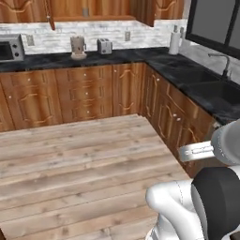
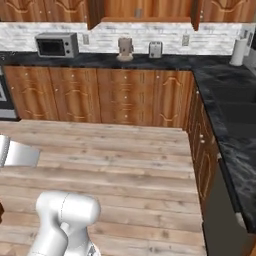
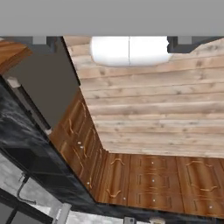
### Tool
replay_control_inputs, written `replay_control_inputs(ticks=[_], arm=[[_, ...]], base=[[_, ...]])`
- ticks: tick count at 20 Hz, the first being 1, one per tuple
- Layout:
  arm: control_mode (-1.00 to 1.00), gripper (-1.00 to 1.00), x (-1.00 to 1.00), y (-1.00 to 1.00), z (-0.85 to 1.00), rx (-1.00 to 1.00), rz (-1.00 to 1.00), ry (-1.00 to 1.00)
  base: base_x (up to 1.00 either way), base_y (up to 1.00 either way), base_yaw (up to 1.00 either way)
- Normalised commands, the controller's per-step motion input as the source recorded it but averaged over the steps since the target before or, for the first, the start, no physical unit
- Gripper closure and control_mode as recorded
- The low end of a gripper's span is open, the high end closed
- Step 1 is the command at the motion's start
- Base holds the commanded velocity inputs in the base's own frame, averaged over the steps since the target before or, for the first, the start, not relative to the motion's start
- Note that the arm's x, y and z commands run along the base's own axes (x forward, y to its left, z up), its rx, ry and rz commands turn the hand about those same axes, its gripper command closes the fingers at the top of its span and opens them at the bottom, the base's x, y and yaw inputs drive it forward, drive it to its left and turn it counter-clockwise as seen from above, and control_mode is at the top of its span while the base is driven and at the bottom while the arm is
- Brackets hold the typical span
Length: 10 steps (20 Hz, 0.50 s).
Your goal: There is a bowl on the dining counter. Grab a lemon wedge from the fridge and place it in the bowl. Then get the liquor bottle and glass cup from the cabinet and place them next to the bowl.
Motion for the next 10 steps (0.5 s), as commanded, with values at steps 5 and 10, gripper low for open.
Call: replay_control_inputs(ticks=[5, 10], arm=[[1.0, -1.0, 0.0, 0.0, 0.0, 0.0, 0.0, 0.0], [1.0, -1.0, 0.0, 0.0, 0.0, 0.0, 0.0, 0.0]], base=[[1.0, 0.0, -0.03], [1.0, -0.01, -0.03]])
